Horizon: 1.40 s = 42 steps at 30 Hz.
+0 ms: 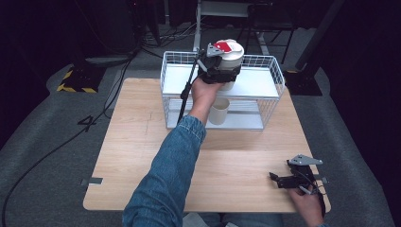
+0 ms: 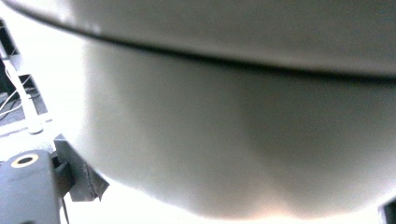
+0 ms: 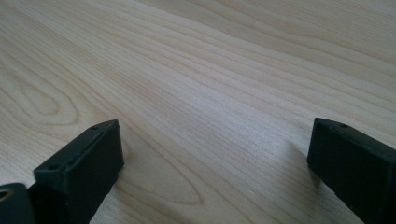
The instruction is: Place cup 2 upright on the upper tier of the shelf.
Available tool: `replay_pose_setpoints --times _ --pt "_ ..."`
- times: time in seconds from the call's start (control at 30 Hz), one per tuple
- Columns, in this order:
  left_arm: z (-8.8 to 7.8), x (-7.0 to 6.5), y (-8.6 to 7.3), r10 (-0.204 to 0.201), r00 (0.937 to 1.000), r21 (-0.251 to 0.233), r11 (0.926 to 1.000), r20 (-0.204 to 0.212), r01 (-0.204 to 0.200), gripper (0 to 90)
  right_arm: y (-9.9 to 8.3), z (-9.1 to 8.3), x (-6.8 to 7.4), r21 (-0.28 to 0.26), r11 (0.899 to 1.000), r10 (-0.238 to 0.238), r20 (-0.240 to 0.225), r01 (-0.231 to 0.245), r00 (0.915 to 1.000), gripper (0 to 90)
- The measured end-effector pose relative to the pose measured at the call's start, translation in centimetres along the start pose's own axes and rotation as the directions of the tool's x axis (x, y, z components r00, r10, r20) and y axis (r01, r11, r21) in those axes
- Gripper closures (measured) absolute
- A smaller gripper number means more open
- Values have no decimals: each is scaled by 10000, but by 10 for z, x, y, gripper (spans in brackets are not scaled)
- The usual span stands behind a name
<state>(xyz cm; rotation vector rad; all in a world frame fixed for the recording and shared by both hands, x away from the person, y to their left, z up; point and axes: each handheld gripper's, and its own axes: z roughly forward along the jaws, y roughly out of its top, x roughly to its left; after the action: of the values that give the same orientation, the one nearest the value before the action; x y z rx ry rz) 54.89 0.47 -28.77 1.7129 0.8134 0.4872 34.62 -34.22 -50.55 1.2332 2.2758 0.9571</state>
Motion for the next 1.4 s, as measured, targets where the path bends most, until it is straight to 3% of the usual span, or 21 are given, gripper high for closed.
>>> replay_pose_setpoints --times 0.23,0.3,0.37,0.5,0.87,1.2,1.4 --pt "2 -1 0 -15 9998 57 10000 -183 16 124 0 0 0 0 10000 -2 0 2 10000 37" --pt "4 -3 0 49 9992 51 10000 -399 -47 118 0 0 0 -2 10000 0 2 0 10000 37" --pt "4 -5 1 71 9980 104 9999 -629 -64 52 0 0 0 -7 10000 9 -4 -9 10000 37" --pt "1 -2 1 -219 9982 -2 9998 -560 219 0 0 0 0 -1 10000 -1 1 1 10000 37" --pt "-12 -3 4 -211 9995 -145 9997 -225 208 0 0 0 0 4 10000 11 -10 -11 10000 37" --pt "-44 -8 7 58 10000 -352 9994 -26 -58 0 1 1 -1 11 10000 -52 -106 52 9999 37" --pt "-74 -15 6 301 9995 -341 9990 -7 -301 0 1 1 -3 37 9998 -182 -240 183 9995 35"
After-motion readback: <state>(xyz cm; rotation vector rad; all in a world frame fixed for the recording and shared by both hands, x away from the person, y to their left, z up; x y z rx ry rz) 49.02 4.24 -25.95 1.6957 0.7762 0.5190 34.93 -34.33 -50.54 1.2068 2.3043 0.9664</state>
